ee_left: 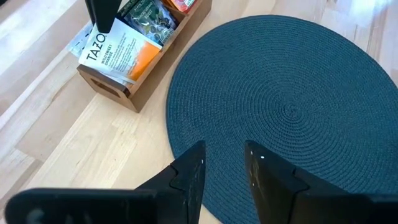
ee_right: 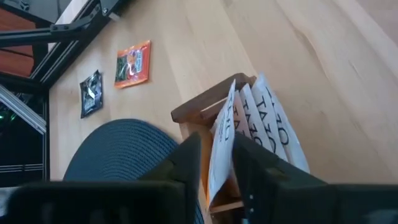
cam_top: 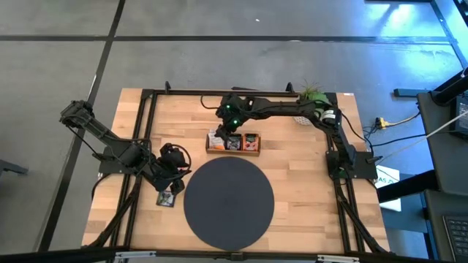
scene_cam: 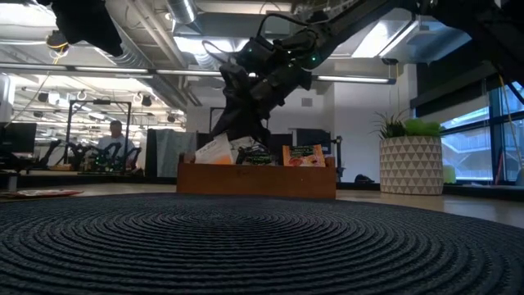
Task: Pick & Place Tea
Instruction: Put the white tea bag into the left of the wooden organizer
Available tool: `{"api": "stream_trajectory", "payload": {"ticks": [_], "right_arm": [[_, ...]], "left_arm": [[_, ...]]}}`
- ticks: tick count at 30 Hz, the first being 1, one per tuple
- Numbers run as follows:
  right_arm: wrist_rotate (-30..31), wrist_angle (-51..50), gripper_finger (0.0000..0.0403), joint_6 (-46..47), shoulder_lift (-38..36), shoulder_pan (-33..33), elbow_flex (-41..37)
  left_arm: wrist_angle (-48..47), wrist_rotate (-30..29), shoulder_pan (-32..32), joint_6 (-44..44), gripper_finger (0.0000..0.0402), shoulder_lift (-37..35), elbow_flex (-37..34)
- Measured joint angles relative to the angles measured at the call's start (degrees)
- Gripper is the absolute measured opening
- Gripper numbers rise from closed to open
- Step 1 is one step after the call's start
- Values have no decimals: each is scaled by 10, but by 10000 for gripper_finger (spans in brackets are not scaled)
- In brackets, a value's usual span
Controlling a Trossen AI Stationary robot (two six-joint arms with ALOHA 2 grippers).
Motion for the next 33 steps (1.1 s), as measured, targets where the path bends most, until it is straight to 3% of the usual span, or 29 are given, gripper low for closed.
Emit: {"api": "stream_trajectory", "payload": {"ticks": [6,11,17,21,29,33], "right_arm": [[0,7,11,0,0,0,0],[9,6,5,-3,-14,0,-1],[82,20,3,-39,-97,0,-9],[90,103,2,-25,-149,6,-71],[101,424,2,63,-189,33,-271],[136,439,1,40,-172,50,-301]], "left_arm": [[0,0,0,1,106,0,0],[0,0,0,1,109,0,0],[0,1,0,2,105,0,0],[-1,1,0,6,105,0,0],[-1,4,-2,8,107,0,0],[0,4,-2,8,109,0,0]]}}
